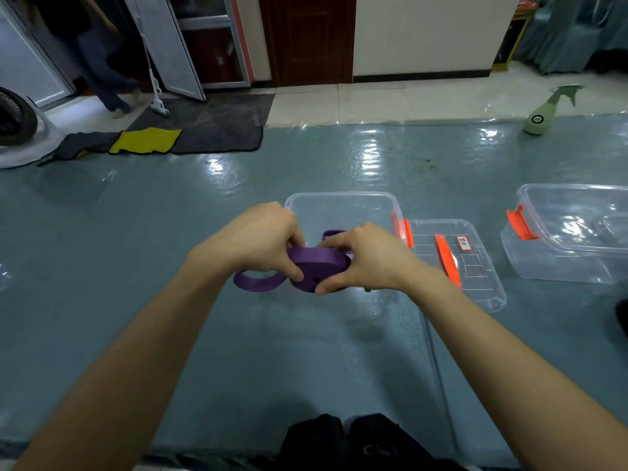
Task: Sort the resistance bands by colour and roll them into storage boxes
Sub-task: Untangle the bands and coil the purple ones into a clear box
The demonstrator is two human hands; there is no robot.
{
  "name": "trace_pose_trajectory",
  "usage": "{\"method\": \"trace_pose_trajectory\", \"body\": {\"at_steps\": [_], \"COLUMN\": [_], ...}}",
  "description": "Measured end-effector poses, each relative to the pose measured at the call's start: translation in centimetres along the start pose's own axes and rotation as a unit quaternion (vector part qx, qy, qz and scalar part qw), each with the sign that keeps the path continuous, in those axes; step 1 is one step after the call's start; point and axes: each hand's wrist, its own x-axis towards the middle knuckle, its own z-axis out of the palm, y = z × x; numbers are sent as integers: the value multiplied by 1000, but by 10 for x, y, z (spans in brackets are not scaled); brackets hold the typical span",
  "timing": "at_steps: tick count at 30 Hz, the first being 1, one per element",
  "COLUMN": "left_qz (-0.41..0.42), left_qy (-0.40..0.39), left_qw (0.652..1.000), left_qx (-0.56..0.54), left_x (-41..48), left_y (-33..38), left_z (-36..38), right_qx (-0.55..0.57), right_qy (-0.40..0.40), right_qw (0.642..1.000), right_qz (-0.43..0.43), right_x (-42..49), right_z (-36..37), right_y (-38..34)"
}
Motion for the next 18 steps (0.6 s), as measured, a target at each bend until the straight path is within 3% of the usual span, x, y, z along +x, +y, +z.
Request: {"method": "trace_pose_trajectory", "body": {"at_steps": [2, 4, 7, 11, 14, 16, 18], "left_qz": [11, 9, -3, -14, -42, -46, -51], "left_qy": [1, 7, 11, 85, 171, 204, 206], "left_qw": [999, 999, 987, 887, 813, 792, 801], "left_qx": [51, 35, -161, -453, -555, -573, -560], "left_x": [5, 5, -3, -13, -8, -3, -1], "left_y": [7, 5, -11, -26, -18, -12, -10], "left_z": [-1, -2, -3, 15, 31, 37, 33], "right_qx": [6, 48, 144, 311, 408, 448, 458], "right_qy": [-16, -1, 41, 111, 157, 171, 154], "right_qw": [1000, 999, 988, 944, 899, 877, 876], "right_qz": [1, 10, 24, 12, 1, -18, -24], "right_x": [4, 2, -5, -11, -8, -5, -6], "right_z": [5, 6, 2, -9, -14, -8, -3], "right_y": [-1, 4, 12, 14, 14, 15, 18]}}
